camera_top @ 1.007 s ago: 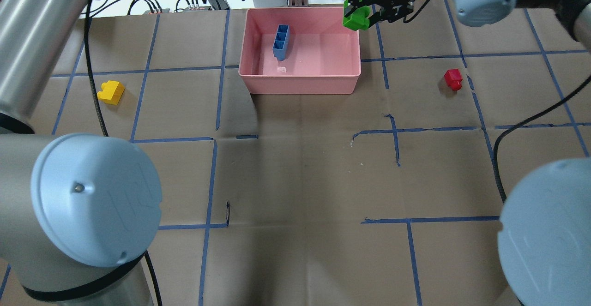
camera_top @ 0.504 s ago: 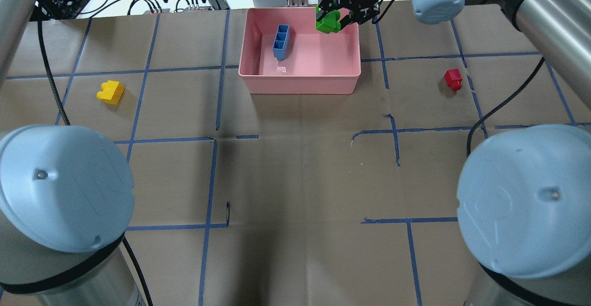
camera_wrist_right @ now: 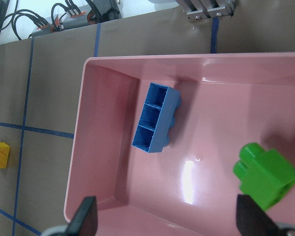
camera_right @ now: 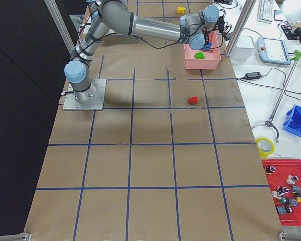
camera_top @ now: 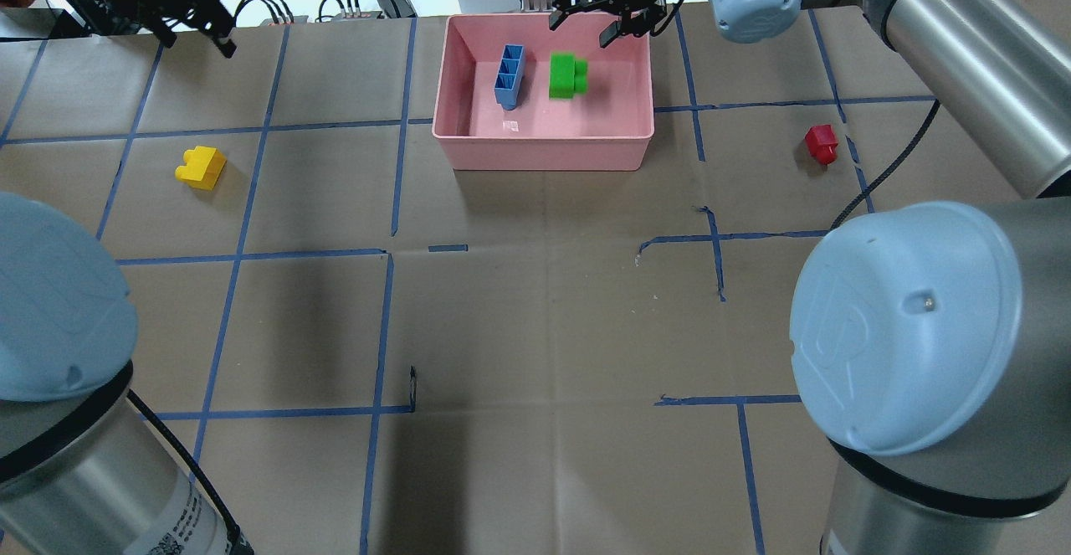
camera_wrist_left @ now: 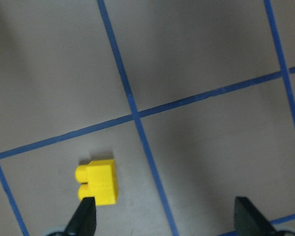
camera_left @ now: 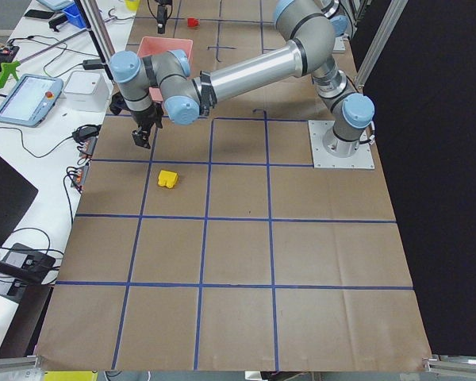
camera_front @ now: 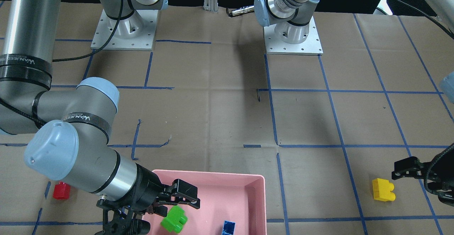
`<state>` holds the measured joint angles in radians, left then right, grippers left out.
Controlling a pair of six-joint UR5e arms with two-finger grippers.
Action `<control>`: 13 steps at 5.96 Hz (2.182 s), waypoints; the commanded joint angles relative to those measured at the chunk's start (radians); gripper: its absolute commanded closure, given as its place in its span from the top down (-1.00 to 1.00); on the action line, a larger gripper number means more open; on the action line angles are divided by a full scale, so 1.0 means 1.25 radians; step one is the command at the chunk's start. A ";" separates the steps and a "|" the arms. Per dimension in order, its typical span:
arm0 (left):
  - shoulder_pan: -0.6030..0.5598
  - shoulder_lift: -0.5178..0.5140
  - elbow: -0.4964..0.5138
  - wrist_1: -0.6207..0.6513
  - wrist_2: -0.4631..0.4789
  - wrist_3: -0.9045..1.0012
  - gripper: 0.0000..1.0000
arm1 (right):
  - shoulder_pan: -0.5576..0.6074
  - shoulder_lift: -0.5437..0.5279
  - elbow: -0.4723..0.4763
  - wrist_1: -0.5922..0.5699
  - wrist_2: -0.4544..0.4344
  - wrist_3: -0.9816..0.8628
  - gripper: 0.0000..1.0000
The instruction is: Put all blocks into box
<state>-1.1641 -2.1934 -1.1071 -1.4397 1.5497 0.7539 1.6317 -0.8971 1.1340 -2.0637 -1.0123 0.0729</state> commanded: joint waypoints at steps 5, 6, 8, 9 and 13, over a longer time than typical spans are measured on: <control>0.034 -0.081 -0.204 0.339 0.000 0.034 0.98 | -0.194 -0.252 0.183 0.181 -0.404 -0.161 0.99; 0.034 -0.081 -0.221 0.339 0.000 0.035 0.98 | -0.243 -0.266 0.269 0.166 -0.409 -0.205 0.99; 0.049 -0.081 -0.238 0.339 0.000 0.037 0.93 | -0.306 -0.215 0.337 0.011 -0.411 -0.229 0.99; 0.051 -0.080 -0.237 0.339 0.000 0.037 0.68 | -0.306 -0.170 0.342 -0.049 -0.411 -0.240 0.99; 0.048 -0.069 -0.216 0.339 0.001 0.024 -0.44 | -0.289 -0.043 0.358 -0.202 -0.348 -0.364 0.98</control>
<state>-1.1031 -2.2839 -1.3795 -1.0155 1.5511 0.7841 1.2640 -0.9831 1.5816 -2.2828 -1.4829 -0.3527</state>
